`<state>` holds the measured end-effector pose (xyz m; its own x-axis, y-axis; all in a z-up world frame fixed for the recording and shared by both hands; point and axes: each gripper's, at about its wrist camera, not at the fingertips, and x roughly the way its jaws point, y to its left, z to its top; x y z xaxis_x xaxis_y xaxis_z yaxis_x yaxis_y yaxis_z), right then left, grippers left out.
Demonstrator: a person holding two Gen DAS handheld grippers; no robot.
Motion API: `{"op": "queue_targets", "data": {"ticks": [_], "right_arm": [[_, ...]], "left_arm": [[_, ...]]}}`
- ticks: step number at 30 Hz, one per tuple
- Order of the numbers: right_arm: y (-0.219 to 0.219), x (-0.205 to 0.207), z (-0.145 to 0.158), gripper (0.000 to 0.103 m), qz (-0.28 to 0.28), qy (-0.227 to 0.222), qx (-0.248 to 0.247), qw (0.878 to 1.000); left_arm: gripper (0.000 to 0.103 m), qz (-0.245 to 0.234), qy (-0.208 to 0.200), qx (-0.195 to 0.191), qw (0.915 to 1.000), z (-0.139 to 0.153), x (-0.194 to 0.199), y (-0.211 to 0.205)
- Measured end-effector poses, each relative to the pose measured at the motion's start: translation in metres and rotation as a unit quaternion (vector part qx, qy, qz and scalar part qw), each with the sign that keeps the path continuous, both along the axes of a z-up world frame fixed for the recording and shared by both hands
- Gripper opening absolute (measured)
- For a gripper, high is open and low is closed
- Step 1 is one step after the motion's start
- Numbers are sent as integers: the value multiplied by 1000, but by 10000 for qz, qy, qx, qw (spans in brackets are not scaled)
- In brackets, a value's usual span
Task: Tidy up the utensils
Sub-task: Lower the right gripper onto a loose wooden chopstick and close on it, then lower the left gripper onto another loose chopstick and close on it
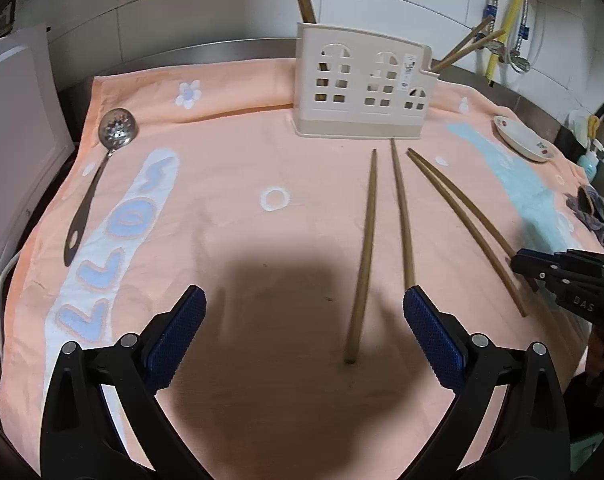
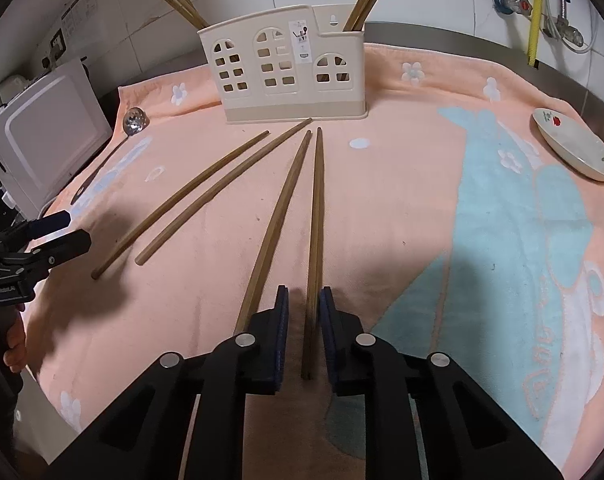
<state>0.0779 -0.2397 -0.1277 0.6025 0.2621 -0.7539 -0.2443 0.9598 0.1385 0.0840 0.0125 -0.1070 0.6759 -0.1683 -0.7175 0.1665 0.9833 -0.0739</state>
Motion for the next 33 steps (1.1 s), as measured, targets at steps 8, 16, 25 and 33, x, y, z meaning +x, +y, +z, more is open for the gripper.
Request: {"op": "queue_targets", "data": {"ticks": [8,16,25,33], "right_arm": [[-2,0,-2,7,-53,6,5,10000],[-3,0,-2,7,-57,7,13,10000],[-3,-1,-2,7,-55,7,14,10000],[-2,-1,-2,7,-65,6,27,10000]], "left_arm": [[78,-273,68,-29,9996,-3,2,-12],[37,-570,213,-134,9981,-11,6,-21],[21,-724,316,-100,9968,-18,13,-28],[20,-762,368,-72,9964,-23,18,-31]]}}
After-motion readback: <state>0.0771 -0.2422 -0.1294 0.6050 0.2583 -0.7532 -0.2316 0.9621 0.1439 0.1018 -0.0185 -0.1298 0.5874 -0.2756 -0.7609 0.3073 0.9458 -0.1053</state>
